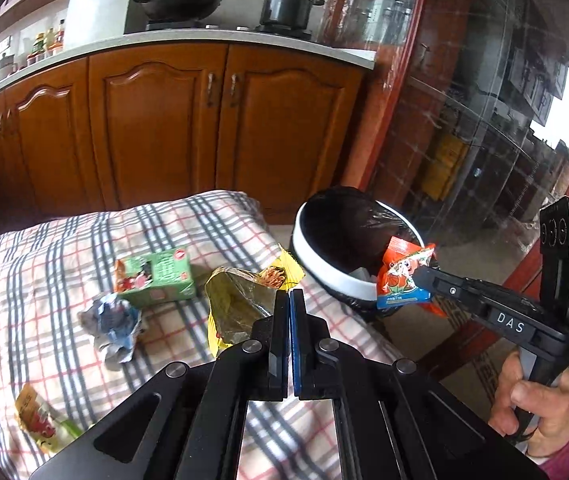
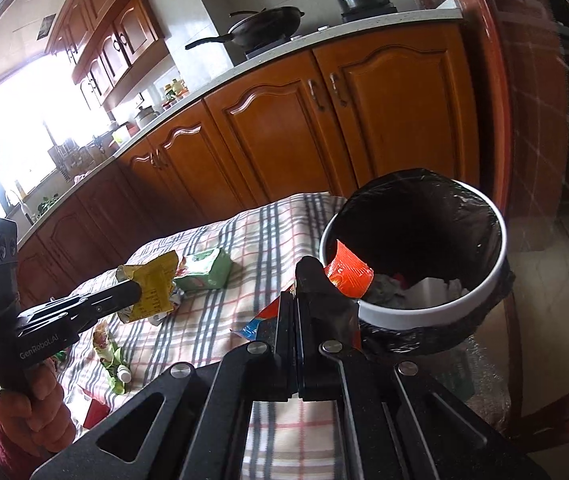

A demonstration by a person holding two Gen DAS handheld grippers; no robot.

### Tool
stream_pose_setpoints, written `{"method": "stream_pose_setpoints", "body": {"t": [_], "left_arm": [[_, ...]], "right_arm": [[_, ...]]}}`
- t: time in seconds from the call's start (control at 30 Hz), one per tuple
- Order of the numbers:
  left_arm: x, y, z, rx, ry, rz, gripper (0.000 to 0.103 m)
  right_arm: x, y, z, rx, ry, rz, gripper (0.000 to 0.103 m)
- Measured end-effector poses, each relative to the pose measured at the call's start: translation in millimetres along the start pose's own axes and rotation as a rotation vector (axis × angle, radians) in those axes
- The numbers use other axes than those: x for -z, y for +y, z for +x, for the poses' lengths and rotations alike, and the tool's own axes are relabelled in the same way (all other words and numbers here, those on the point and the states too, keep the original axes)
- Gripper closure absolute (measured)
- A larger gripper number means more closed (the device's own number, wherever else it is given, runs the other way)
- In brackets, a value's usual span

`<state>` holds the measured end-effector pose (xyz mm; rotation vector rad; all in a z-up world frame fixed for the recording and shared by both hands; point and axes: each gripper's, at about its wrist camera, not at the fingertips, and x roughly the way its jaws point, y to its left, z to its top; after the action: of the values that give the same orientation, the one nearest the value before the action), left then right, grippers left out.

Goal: Collect trash
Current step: 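Carry both wrappers over the black-lined bin and open both tools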

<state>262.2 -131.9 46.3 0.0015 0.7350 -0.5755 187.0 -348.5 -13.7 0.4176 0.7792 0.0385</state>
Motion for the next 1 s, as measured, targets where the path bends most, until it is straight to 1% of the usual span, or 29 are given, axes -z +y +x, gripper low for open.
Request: {"method": "stream_pose_setpoints", "body": {"t": [0.33,0.63,0.83,1.0], "left_arm": [[-31,-29,47,0.055,0.022,0.045,0.103],[-61,-45,105,0.068,0.065,0.072,0.103],[-81,-52,145,0.087,0.102,0.061,0.103],[-90,-56,175,0.089,0.132,0.055,0.103]], "right_arm": [[-21,-36,1,0.034,-0.007,0.024,0.103],[-36,-61,11,0.057,0.005,0.042,0.103],[-47,-83,23,0.078,0.013,0.053,0.103],[-51,-97,34,0.080,0.038,0.076,0.103]]}}
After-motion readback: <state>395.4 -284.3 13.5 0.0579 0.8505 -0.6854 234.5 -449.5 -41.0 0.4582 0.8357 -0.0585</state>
